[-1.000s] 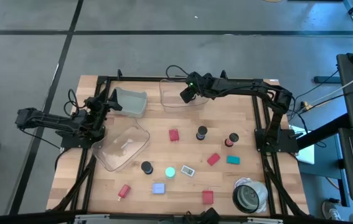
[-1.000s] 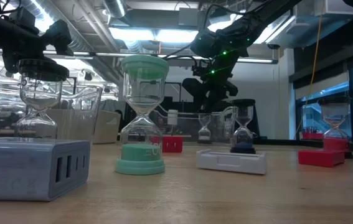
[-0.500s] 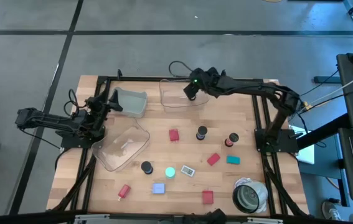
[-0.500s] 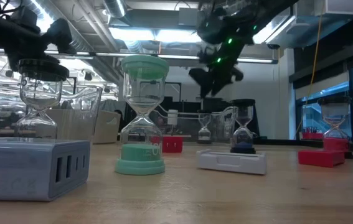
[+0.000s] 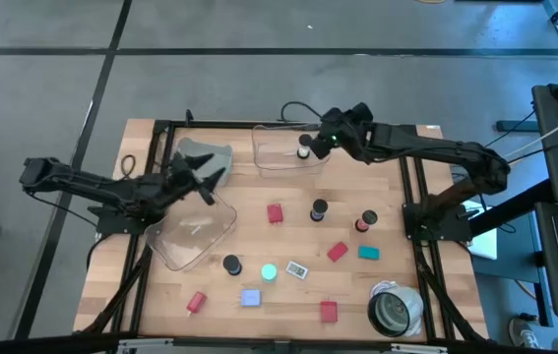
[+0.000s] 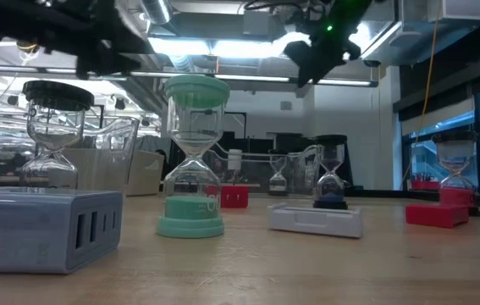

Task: Pick & Place Office items
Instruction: Put the left purple hourglass into the top transparent bin

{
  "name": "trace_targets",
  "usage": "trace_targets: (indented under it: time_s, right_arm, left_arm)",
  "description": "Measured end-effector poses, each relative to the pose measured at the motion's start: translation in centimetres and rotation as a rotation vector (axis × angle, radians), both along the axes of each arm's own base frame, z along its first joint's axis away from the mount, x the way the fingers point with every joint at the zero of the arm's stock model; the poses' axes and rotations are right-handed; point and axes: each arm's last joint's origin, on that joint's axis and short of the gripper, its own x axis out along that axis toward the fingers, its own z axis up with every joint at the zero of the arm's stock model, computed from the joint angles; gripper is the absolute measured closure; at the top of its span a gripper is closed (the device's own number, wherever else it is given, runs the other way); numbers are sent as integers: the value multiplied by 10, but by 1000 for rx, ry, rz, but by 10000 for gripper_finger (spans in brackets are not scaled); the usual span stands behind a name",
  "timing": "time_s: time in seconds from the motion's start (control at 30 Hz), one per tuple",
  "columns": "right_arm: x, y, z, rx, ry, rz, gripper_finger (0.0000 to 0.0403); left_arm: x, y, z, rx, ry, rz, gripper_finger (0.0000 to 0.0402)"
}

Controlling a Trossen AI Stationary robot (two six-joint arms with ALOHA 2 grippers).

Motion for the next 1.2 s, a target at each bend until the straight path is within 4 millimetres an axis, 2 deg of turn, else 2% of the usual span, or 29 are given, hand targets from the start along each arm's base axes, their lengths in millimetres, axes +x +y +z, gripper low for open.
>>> trace_targets:
  time_s: [0.2, 0.4, 0.57, 0.7, 0.9, 1.03, 1.2]
  right_arm:
    - [-14, 18, 1, 12, 124, 35, 160]
    - [-20, 23, -2, 19, 213, 38, 160]
    - [-22, 22, -2, -6, 214, -3, 160]
    - [-22, 23, -3, 4, 215, 3, 160]
    - [-22, 23, -4, 30, 219, 22, 160]
    - [-22, 23, -4, 35, 202, 10, 160]
    - [-22, 23, -4, 36, 199, 8, 160]
  left_arm:
    - [57, -8, 3, 7, 155, -15, 116]
    - [117, -16, 2, 47, 274, -73, 116]
    - [148, -22, -5, 69, 410, -155, 116]
    - [153, -28, -5, -88, 526, -348, 116]
    - [140, -50, 21, -427, 640, -702, 116]
    - [130, -79, 22, -456, 736, -888, 116]
    - [114, -109, 12, -435, 880, -965, 116]
